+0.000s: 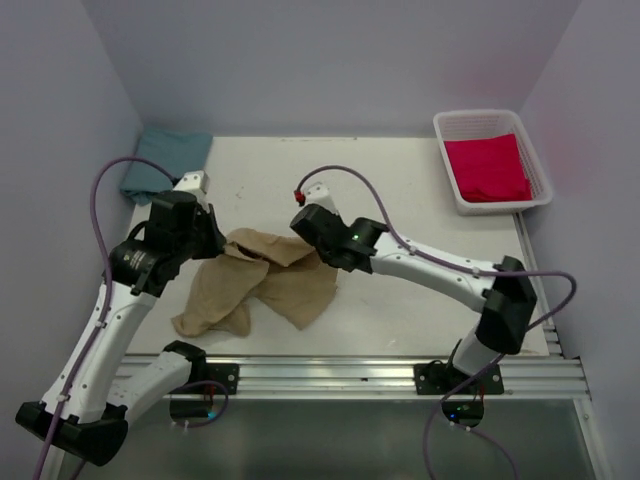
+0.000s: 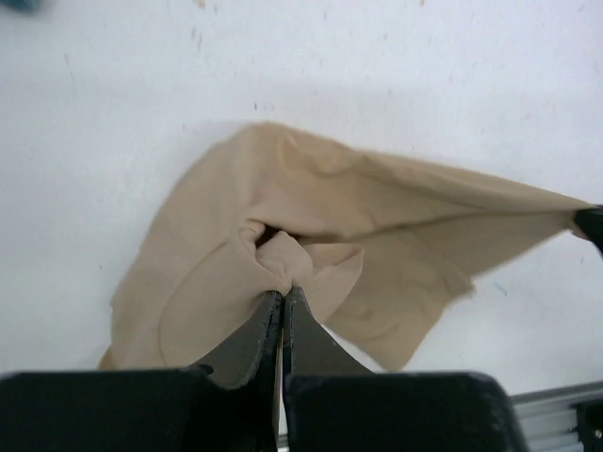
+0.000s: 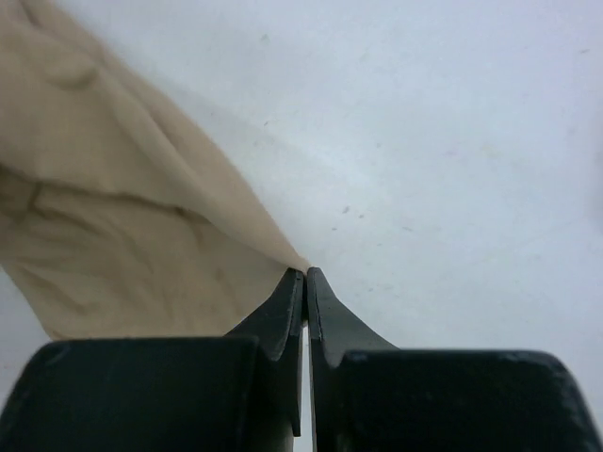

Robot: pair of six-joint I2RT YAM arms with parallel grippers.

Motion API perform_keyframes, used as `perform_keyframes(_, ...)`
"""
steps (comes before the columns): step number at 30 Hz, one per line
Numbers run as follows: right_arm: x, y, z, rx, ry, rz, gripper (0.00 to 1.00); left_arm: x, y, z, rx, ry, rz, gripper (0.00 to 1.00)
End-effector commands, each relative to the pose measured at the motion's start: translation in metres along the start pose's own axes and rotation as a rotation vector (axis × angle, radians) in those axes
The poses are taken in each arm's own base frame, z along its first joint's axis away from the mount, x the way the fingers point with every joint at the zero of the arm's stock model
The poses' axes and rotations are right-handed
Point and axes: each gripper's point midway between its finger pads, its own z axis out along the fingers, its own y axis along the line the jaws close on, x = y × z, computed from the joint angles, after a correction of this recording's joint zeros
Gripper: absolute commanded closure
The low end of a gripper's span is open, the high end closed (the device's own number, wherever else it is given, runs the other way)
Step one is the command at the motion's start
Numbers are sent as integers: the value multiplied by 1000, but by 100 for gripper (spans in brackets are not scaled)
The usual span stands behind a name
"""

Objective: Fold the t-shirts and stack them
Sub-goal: Flatten out the tshirt

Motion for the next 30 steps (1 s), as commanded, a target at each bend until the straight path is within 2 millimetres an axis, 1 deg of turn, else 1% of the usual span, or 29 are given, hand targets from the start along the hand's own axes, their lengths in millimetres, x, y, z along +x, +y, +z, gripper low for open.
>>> perform_keyframes(1, -39, -70, -54, 162, -177, 133, 100, -61, -7, -30, 1, -216, 41, 100)
perform_keyframes(2, -44, -84, -62, 206, -204, 148, 100, -65, -6, -30, -13, -220, 44, 100)
perform_keyframes(3, -51, -100, -80, 223, -246, 180, 100, -75, -7, -36, -18, -246, 47, 100)
perform_keyframes(6, -59, -137, -105, 310, -306, 217, 100, -93, -5, -43, -50, -290, 59, 100)
perform_keyframes(7, -62, -153, -119, 329, -334, 253, 100, -99, -1, -46, -75, -310, 58, 100)
perform_keyframes(8, -62, -164, -127, 349, -347, 267, 100, -104, 0, -46, -90, -320, 59, 100)
perform_keyframes(10, -63, -187, -142, 401, -376, 294, 100, -122, 3, -59, -119, -381, 55, 100)
perform_keyframes(11, -63, -198, -152, 414, -396, 308, 100, -133, 1, -68, -114, -422, 50, 100)
perform_keyframes(13, -61, -217, -163, 460, -413, 335, 100, -147, 1, -81, -119, -486, 45, 100)
perform_keyframes(14, -61, -224, -172, 466, -429, 347, 100, -156, -1, -91, -111, -524, 40, 100)
perform_keyframes(16, -60, -233, -181, 493, -446, 360, 100, -170, -4, -105, -96, -593, 38, 100)
perform_keyframes(17, -60, -239, -190, 495, -466, 376, 100, -177, -6, -118, -82, -634, 36, 100)
perform_keyframes(18, -60, -242, -194, 495, -475, 379, 100, -182, -9, -124, -67, -657, 38, 100)
perform_keyframes(19, -63, -245, -200, 491, -498, 395, 100, -190, -15, -133, -34, -698, 44, 100)
perform_keyframes(21, -63, -254, -215, 487, -540, 404, 100, -200, -24, -151, 17, -758, 62, 100)
perform_keyframes(22, -68, -257, -223, 480, -577, 429, 100, -206, -34, -162, 75, -795, 79, 100)
perform_keyframes(23, -69, -259, -226, 473, -587, 402, 100, -209, -40, -176, 112, -834, 89, 100)
perform_keyframes(24, -69, -265, -239, 462, -623, 423, 100, -211, -48, -186, 162, -859, 116, 100)
perform_keyframes(25, -74, -269, -246, 454, -659, 440, 100, -217, -53, -200, 194, -909, 122, 100)
perform_keyframes(26, -75, -274, -255, 456, -677, 424, 100, -219, -56, -219, 222, -959, 132, 100)
perform_keyframes(27, -75, -278, -266, 438, -709, 442, 100, -219, -64, -232, 272, -987, 159, 100)
perform_keyframes(28, -80, -282, -276, 431, -744, 430, 100, -222, -67, -255, 309, -1057, 170, 100)
perform_keyframes(29, -83, -284, -282, 419, -767, 391, 100, -222, -70, -270, 339, -1093, 183, 100)
perform_keyframes(30, -84, -287, -290, 413, -794, 389, 100, -223, -72, -282, 357, -1122, 183, 100)
